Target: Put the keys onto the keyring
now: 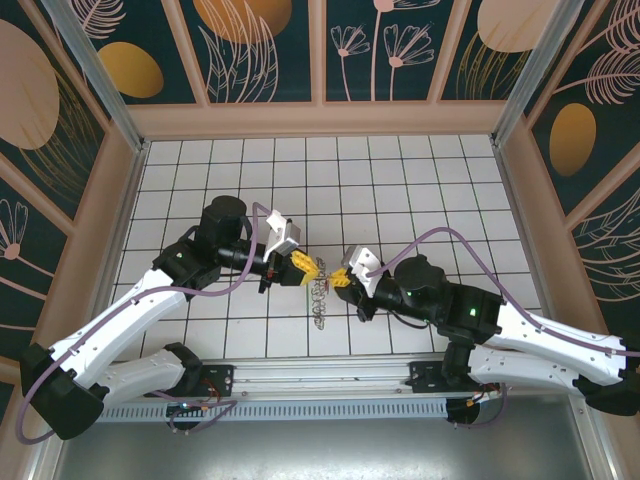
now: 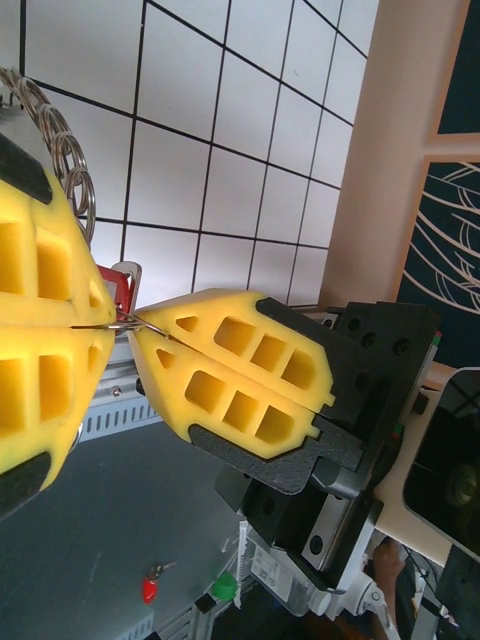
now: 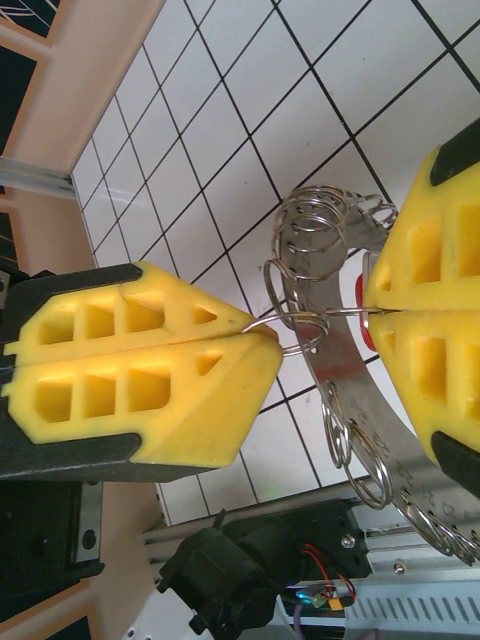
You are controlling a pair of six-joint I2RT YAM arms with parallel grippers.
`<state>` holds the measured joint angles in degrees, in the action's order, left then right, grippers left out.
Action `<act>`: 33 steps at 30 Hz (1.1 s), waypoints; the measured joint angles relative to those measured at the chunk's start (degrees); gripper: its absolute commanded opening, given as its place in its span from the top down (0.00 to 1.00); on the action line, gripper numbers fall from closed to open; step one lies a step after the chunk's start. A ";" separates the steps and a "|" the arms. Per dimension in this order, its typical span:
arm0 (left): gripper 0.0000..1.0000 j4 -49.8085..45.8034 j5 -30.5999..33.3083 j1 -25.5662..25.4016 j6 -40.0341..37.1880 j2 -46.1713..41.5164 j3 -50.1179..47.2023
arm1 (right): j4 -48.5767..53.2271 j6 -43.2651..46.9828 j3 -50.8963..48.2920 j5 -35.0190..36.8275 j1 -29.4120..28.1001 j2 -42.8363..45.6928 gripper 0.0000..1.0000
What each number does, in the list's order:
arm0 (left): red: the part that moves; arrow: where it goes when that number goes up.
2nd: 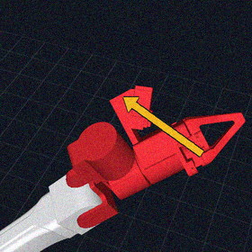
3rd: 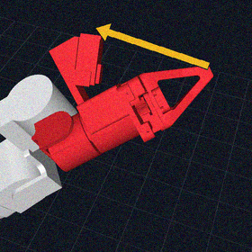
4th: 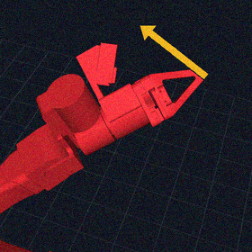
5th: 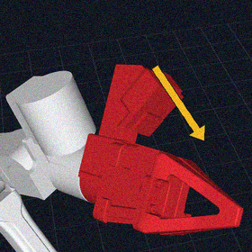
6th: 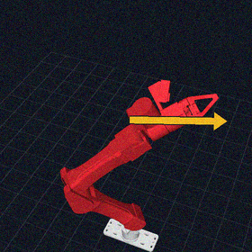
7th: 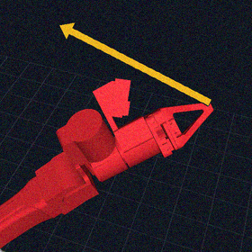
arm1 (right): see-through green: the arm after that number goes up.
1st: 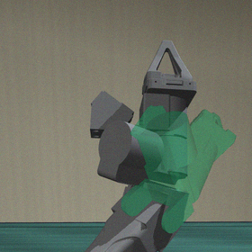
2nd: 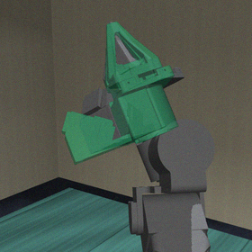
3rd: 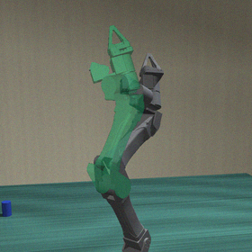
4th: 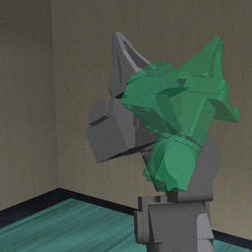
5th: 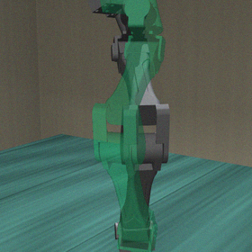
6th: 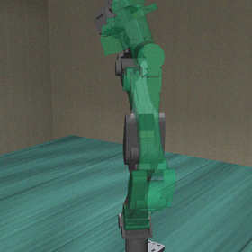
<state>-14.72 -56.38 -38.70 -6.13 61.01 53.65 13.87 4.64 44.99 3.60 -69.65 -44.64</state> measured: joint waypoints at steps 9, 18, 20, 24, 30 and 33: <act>1.00 0.00 0.02 0.00 0.00 0.00 0.00 | -1.49 -0.02 -0.04 0.02 0.00 0.00 1.00; 1.00 0.00 0.04 0.00 0.00 0.00 0.00 | -0.76 -0.83 -0.70 -0.20 0.00 1.55 1.00; 1.00 0.00 0.04 0.00 0.00 0.00 0.00 | -0.35 -0.94 -0.70 -0.37 0.00 1.64 1.00; 1.00 0.00 0.04 0.00 0.00 0.00 0.00 | 0.04 -0.92 -0.70 -0.63 0.00 1.20 1.00; 1.00 0.00 0.04 0.00 0.00 0.00 0.00 | 0.02 -0.85 -0.70 -0.63 0.00 0.50 1.00; 1.00 0.00 0.04 0.00 0.00 0.00 0.00 | 0.00 -0.68 -0.70 -0.66 0.00 0.50 1.00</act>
<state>-14.72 -56.34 -38.70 -6.13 61.01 53.65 13.87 3.97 44.29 2.94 -69.65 -44.14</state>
